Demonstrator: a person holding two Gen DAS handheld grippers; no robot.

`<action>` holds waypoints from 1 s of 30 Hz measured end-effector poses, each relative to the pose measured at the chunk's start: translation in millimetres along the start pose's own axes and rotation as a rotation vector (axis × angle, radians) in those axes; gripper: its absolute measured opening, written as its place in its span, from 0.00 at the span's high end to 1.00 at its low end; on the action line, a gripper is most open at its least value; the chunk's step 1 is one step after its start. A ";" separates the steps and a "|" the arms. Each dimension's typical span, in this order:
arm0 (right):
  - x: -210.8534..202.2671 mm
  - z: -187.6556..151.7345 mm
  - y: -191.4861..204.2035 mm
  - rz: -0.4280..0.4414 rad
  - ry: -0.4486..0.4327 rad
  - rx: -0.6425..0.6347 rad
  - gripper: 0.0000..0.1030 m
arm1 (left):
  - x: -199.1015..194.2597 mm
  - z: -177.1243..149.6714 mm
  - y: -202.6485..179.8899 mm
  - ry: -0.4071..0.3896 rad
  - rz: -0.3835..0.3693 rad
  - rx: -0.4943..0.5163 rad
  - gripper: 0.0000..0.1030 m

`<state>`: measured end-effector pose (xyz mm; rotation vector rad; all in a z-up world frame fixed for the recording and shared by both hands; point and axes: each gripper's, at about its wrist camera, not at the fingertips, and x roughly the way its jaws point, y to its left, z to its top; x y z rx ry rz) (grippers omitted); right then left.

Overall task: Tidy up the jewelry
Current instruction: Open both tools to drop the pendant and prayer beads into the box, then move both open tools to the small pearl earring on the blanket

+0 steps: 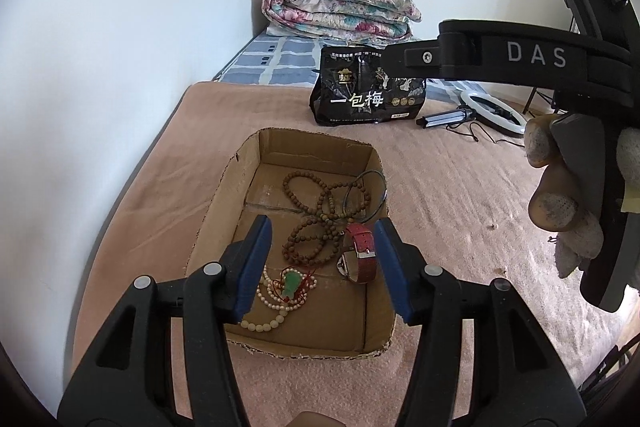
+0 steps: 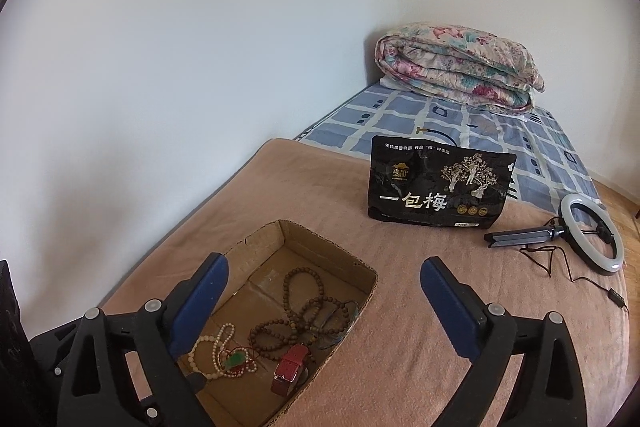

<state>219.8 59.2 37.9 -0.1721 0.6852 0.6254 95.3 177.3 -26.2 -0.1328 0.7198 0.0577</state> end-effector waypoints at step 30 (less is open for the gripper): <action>-117.2 -106.8 -165.9 -0.188 -0.008 0.204 0.04 | -12.3 -0.8 -123.8 -0.049 -0.127 0.182 0.47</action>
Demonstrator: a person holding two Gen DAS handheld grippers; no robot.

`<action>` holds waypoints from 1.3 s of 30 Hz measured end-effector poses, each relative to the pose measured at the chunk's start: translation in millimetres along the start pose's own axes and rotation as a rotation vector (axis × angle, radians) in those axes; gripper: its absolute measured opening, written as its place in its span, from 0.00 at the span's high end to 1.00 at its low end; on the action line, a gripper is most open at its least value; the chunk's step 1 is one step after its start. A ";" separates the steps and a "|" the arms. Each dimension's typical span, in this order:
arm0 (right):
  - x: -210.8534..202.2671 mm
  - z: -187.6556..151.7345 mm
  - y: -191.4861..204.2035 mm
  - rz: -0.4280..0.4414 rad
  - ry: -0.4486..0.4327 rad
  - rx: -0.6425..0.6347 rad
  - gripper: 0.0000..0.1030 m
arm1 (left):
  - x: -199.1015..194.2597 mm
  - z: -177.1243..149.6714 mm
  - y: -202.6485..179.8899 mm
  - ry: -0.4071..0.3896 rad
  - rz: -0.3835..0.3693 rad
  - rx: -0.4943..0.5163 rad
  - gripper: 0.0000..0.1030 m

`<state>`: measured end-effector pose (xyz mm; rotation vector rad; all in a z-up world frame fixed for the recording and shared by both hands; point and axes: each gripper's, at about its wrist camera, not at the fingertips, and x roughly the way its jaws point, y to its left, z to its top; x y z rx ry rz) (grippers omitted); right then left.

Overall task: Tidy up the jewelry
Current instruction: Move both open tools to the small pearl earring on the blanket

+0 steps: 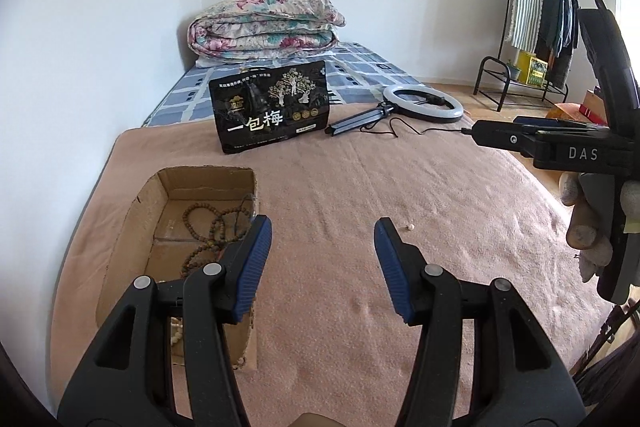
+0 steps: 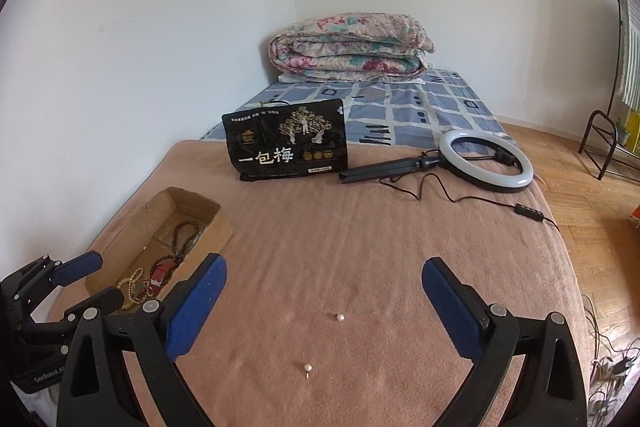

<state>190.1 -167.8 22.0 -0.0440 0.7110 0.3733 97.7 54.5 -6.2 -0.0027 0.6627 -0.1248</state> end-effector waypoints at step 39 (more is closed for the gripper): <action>138.4 -69.7 -53.1 0.273 0.268 0.002 0.65 | 154.0 -62.1 -91.7 0.365 -0.234 0.049 0.73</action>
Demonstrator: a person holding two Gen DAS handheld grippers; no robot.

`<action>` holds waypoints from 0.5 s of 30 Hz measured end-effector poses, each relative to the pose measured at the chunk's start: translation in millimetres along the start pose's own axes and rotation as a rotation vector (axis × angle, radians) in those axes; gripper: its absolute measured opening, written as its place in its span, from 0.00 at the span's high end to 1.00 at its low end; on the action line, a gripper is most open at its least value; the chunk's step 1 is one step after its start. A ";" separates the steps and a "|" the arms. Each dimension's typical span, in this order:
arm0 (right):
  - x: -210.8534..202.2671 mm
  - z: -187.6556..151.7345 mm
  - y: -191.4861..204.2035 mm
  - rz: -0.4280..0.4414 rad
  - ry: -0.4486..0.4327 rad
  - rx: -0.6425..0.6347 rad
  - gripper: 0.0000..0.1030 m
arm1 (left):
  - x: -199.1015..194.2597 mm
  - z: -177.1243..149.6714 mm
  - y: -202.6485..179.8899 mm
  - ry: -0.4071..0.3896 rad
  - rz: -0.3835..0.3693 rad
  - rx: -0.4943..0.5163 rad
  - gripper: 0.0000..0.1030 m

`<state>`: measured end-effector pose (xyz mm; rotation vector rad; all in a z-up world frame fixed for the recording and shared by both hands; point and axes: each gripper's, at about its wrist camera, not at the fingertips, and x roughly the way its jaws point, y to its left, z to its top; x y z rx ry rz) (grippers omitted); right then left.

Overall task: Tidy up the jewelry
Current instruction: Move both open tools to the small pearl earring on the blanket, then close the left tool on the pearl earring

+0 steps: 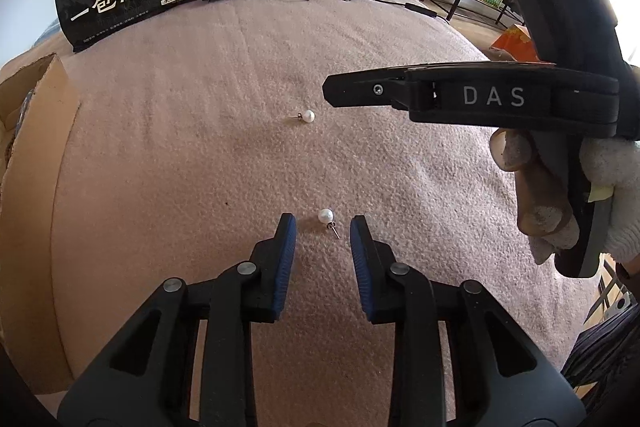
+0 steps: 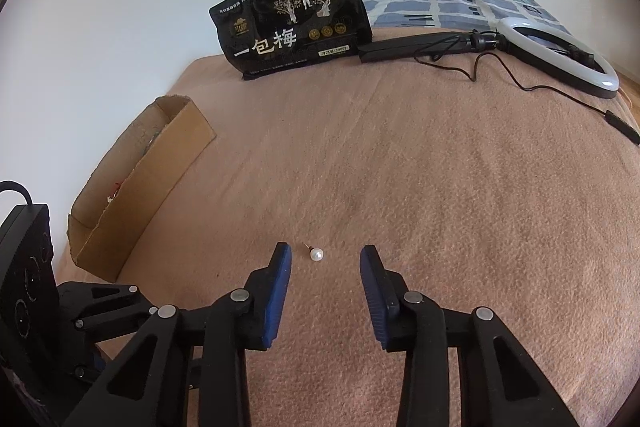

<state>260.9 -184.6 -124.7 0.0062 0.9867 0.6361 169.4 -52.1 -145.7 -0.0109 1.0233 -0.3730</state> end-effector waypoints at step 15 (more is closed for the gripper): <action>24.8 1.0 2.0 0.008 0.034 -0.017 0.69 | 10.9 2.4 5.7 0.007 0.005 -0.010 0.82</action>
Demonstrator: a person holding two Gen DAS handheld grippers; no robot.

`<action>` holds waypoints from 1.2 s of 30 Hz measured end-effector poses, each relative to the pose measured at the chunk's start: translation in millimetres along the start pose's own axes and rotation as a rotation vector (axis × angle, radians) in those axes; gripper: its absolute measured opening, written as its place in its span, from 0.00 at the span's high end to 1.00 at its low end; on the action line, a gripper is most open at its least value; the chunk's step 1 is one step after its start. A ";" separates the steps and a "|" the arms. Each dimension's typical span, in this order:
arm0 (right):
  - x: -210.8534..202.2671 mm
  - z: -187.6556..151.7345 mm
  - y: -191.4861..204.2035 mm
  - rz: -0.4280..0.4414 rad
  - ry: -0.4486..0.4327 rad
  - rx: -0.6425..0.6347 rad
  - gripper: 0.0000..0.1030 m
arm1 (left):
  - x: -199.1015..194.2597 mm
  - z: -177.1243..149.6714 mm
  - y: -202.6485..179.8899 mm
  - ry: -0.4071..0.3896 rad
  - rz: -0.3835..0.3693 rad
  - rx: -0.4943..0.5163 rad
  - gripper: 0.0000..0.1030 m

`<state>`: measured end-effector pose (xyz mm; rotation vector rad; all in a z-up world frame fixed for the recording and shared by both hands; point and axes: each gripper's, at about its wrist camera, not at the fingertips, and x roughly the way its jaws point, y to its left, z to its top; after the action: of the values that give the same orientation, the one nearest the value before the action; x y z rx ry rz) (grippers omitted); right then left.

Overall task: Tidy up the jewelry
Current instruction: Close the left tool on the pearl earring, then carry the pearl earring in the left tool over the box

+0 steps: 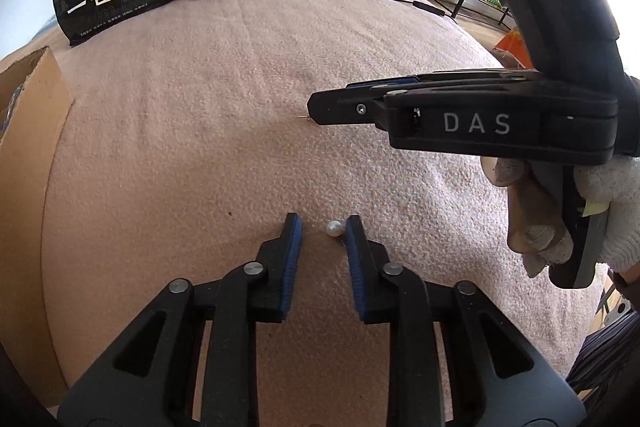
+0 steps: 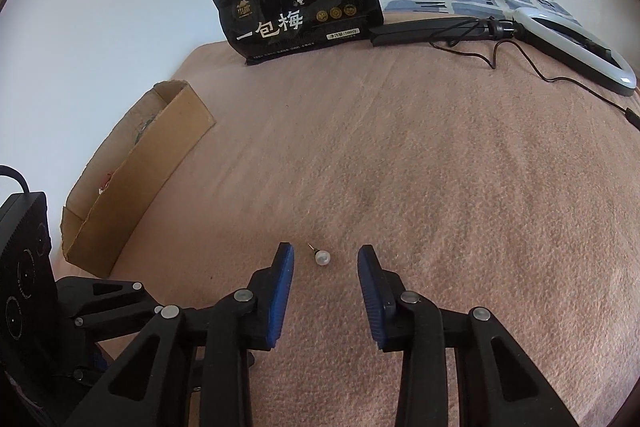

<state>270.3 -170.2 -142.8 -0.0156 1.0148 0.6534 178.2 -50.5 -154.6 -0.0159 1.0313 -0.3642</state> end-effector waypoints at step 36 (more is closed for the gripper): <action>23.2 -0.7 40.2 -0.208 0.051 -0.239 0.94 | -15.4 -8.7 38.4 -0.016 0.110 -0.061 0.91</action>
<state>257.4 -126.3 -150.2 -0.3443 0.9645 0.5822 174.8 -8.4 -153.2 -0.0165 1.0224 -0.2324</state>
